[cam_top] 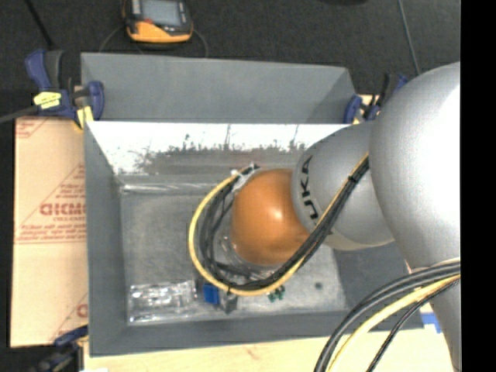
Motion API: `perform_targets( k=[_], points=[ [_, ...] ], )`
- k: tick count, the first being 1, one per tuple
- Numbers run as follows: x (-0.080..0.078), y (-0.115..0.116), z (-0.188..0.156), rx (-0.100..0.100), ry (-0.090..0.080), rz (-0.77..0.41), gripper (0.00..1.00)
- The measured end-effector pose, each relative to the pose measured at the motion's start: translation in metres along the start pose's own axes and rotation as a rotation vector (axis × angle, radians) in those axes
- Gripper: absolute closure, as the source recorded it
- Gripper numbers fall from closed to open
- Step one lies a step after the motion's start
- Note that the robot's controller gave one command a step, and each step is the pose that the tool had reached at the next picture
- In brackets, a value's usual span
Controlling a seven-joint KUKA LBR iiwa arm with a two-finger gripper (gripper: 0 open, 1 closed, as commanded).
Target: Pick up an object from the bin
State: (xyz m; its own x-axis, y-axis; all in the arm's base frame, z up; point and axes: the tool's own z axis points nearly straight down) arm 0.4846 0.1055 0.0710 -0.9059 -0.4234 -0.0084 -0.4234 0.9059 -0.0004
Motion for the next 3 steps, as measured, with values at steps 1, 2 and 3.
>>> perform_targets(
  k=[1, 2, 3],
  points=[
    [0.000, 0.009, -0.112, 0.002, -0.001, 0.035, 1.00],
    [-0.026, 0.019, -0.115, 0.000, 0.002, -0.205, 1.00],
    [-0.016, -0.021, -0.123, 0.001, 0.003, -0.329, 1.00]
  ],
)
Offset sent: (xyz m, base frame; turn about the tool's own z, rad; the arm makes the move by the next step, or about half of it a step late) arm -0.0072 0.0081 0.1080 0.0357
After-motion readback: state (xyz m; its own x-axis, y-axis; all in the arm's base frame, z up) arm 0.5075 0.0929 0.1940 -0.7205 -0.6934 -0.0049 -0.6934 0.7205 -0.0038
